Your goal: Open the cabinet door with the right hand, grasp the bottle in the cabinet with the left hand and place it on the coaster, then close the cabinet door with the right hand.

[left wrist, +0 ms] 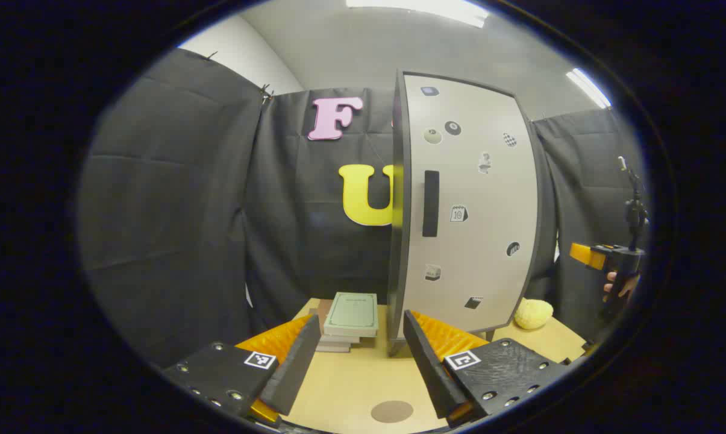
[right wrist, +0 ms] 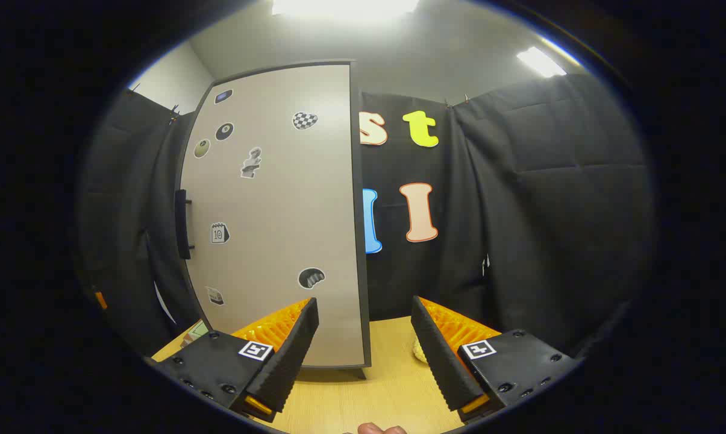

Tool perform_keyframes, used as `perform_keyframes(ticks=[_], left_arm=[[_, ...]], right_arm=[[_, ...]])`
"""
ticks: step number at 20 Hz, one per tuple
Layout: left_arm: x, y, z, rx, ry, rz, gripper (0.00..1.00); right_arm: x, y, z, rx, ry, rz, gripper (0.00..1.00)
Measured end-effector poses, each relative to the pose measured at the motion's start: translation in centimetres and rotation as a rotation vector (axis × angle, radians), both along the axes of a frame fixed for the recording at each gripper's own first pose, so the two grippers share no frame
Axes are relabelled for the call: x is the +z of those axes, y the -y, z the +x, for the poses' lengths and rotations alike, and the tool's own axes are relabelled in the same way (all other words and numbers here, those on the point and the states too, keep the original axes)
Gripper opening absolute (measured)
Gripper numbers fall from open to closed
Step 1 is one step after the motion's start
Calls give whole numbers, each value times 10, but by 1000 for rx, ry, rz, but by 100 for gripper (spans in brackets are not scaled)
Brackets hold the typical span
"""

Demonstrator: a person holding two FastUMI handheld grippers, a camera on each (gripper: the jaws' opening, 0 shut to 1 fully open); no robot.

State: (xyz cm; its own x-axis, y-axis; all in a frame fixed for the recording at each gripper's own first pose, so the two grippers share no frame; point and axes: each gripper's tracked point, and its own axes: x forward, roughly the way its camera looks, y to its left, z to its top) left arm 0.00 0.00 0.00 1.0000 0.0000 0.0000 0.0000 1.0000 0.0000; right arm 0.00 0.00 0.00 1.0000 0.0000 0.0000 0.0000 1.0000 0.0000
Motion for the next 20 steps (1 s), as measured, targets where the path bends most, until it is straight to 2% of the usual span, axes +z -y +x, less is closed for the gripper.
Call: perform_keyframes(ticks=[1, 2, 3, 4, 12, 13, 14, 15, 18, 20], left_arm=[[0, -1, 0, 2, -2, -10, 84], [-1, -4, 0, 4, -1, -16, 84], [0, -7, 0, 8, -1, -17, 86], [1, -11, -2, 14, 3, -14, 84], [3, -24, -12, 32, 25, 2, 83], [3, -25, -14, 33, 25, 5, 86], [2, -26, -14, 34, 28, 9, 84], [2, -28, -14, 37, 30, 13, 84], [-2, -33, -17, 44, 31, -8, 86], [-5, -38, -20, 54, 42, -27, 83]], right_arm=[[-1, -2, 0, 3, -4, -1, 98], [-4, -5, -2, 5, -7, -3, 98], [-5, -8, -3, 7, -11, -6, 93], [-7, -10, -4, 10, -15, -9, 98], [-9, -32, -12, 41, -21, -25, 98], [-9, -35, -11, 47, -22, -25, 98], [-9, -39, -11, 53, -22, -24, 93], [-7, -42, -10, 58, -21, -22, 98], [-6, -55, -3, 78, -25, -32, 98], [-13, -58, 5, 67, -66, -75, 98]])
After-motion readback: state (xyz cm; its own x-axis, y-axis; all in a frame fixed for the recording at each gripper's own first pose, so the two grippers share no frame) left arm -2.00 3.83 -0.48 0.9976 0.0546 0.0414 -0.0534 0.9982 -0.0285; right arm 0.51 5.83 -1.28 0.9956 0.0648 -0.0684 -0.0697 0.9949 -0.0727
